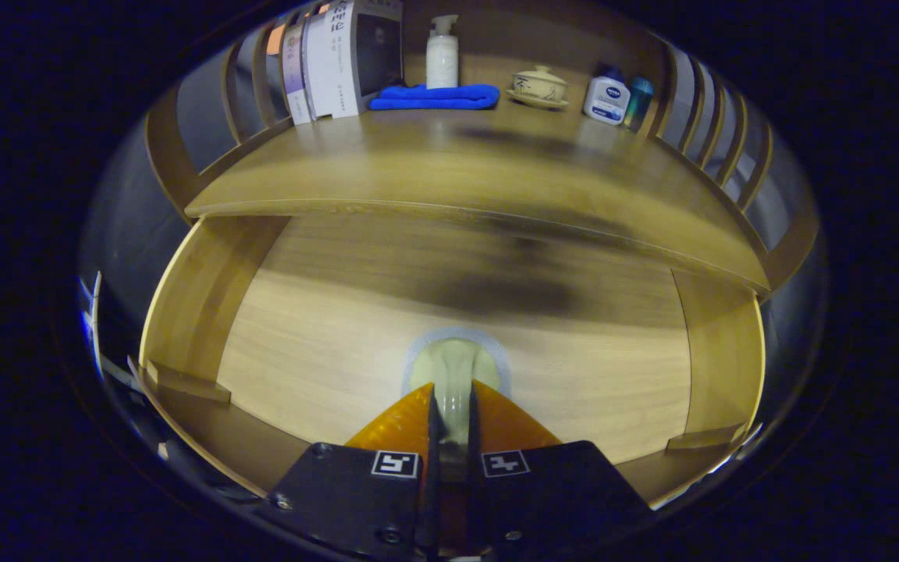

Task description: Pull open the drawer, take out the items inside it, and place them on the countertop above the cabinet.

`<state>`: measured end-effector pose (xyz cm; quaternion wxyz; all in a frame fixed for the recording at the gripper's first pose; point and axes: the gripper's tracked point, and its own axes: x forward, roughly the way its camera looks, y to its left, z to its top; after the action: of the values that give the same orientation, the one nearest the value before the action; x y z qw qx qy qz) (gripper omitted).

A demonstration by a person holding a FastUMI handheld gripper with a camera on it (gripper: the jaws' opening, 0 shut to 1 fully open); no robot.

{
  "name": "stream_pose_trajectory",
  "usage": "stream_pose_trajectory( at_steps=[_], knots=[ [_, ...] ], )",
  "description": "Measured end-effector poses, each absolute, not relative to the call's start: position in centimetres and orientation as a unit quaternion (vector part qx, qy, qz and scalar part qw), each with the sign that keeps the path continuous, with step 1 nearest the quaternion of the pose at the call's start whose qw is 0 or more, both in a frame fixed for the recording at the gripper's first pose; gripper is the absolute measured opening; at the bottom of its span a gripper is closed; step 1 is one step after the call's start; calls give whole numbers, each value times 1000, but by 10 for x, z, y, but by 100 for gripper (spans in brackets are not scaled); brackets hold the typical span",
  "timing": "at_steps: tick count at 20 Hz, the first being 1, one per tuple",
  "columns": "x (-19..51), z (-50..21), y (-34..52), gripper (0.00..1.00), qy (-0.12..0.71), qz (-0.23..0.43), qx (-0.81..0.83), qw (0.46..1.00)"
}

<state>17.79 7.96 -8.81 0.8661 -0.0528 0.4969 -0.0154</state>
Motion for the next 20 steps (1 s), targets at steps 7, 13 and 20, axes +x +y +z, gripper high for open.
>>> stream_pose_trajectory(
  at_steps=[7,13,20],
  knots=[
    [182,-59,78,15,480,-10,-55,876],
    [179,-16,77,15,448,-8,-60,892],
    [192,48,74,15,388,-11,-63,920]
  ],
)
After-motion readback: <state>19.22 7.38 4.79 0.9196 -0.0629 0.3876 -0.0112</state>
